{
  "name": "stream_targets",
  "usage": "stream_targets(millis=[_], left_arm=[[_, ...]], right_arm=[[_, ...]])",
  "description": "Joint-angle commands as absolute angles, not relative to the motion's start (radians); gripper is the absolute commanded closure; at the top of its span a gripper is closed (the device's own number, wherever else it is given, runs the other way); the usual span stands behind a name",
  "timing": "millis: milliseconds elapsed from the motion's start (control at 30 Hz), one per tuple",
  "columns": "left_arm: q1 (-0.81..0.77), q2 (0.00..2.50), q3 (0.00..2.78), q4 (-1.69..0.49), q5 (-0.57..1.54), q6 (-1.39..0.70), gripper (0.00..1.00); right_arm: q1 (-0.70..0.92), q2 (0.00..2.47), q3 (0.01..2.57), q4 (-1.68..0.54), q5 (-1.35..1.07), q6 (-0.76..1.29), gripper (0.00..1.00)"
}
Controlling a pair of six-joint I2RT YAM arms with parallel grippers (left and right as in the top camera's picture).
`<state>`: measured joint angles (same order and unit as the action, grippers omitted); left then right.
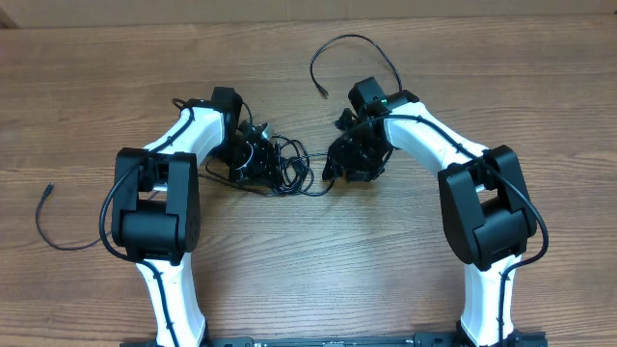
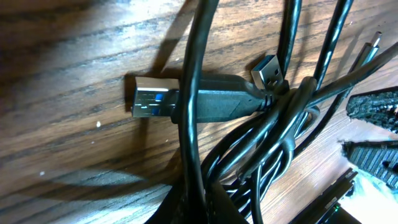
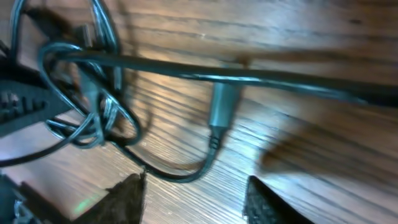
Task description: Untangle cables
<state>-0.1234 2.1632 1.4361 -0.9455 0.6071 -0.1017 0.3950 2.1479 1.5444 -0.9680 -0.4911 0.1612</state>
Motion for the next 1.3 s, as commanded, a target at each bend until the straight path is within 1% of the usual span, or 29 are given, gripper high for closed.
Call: stream_targets(millis=[0,167,267,400,500,633,967,1033,1100,1133,1167,1200,1267], left_arm=[[-0.117,2.179,1.433,-0.933,0.570,-0.082,0.89],[-0.119,2.179,1.433,-0.933,0.579,-0.083,0.89],[-0.119,2.179,1.433,-0.933,0.604,-0.083,0.86],[-0.119,2.179,1.433,-0.934,0.638,-0.083,0.85],[-0.119,2.179,1.433,-0.934,0.669,-0.083,0.85],[-0.119,2.179,1.433,-0.934,0.681,-0.094,0.86],[-0.121,2.179,1.433,-0.929,0.681,-0.120,0.87],[-0.121,2.179,1.433,-0.928,0.681,-0.120,0.87],[-0.123,2.179,1.433,-0.928,0.681,-0.120,0.87],[-0.124,2.179,1.433,-0.928,0.681,-0.120,0.87],[-0.125,2.179,1.433,-0.927,0.680,-0.120,0.87],[-0.125,2.179,1.433,-0.926,0.680,-0.120,0.86],[-0.125,2.179,1.433,-0.922,0.671,-0.121,0.87]], right_arm=[[0.393,2.122,1.538,-0.949,-0.549,0.076,0.52],[0.416,2.122,1.538,-0.931,-0.549,0.078,0.52],[0.440,2.122,1.538,-0.925,-0.548,0.087,0.52],[0.482,2.123,1.538,-0.902,-0.505,0.197,0.52],[0.513,2.123,1.538,-0.878,-0.436,0.307,0.56],[0.546,2.123,1.538,-0.841,-0.366,0.397,0.61],[0.589,2.123,1.535,-0.812,-0.251,0.498,0.68],[0.595,2.123,1.524,-0.788,-0.251,0.511,0.71],[0.600,2.123,1.504,-0.765,-0.251,0.540,0.79],[0.603,2.123,1.493,-0.753,-0.251,0.553,0.81],[0.603,2.123,1.485,-0.748,-0.251,0.554,0.88],[0.605,2.123,1.479,-0.744,-0.249,0.554,0.96],[0.605,2.123,1.477,-0.758,-0.211,0.554,0.96]])
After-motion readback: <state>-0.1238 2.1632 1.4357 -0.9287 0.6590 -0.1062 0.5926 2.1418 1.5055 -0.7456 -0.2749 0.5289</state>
